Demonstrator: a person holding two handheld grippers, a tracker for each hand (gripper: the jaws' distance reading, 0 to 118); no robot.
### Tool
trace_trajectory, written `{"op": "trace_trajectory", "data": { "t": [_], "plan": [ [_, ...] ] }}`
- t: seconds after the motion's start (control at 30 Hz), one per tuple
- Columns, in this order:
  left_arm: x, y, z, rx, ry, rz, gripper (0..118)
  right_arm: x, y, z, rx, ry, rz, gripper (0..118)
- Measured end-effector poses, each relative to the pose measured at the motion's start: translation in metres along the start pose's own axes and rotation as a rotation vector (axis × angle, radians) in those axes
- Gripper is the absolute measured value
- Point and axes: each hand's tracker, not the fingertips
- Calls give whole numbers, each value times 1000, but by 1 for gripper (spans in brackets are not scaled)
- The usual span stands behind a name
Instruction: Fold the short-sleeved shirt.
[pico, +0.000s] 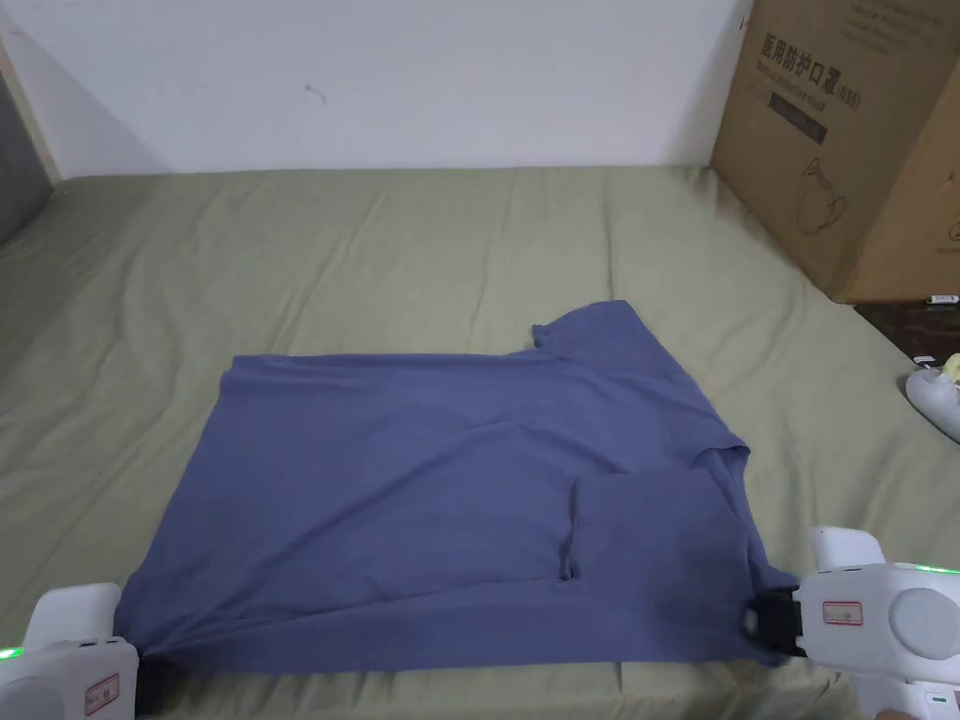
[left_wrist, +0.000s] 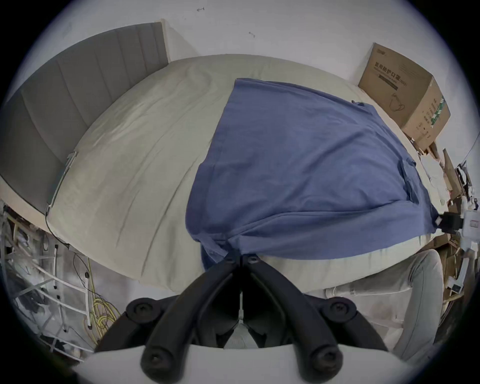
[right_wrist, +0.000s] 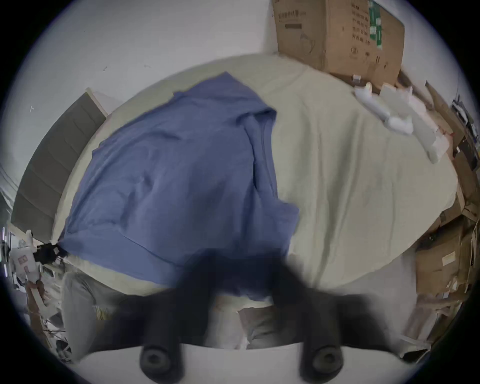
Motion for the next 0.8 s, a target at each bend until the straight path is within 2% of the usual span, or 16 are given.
{"op": "trace_trajectory", "data": {
  "t": [0.03,0.07,0.1,0.13,0.23,0.4,0.57,0.7,0.73,0.77,0.8],
  "plan": [
    [0,1,-3,-4,3,1,0,-3,-6,-7,-57,-74,49,1],
    [-1,1,-3,-7,1,3,0,-2,-5,-8,-33,-119,16,1],
    [-1,2,-1,-7,-4,6,0,5,-4,-5,-32,-25,21,1],
    [-1,2,1,-7,-5,8,0,5,-2,-1,-8,-16,-22,1],
    [-2,7,1,0,-1,-5,0,-1,4,14,34,-31,-30,1],
    [-1,28,9,19,-3,2,0,-10,28,35,82,19,-55,1],
    [2,78,10,72,8,-28,0,-13,73,49,147,56,-85,1],
    [10,137,-10,82,8,-32,0,-9,119,29,167,17,-96,1],
    [14,151,-21,70,9,-47,2,-11,128,17,132,19,-124,1],
    [19,162,-33,55,21,-59,10,-5,139,5,110,8,-138,1],
    [23,170,-43,49,35,-67,33,-6,145,-6,89,-14,-154,1]
  ]
}}
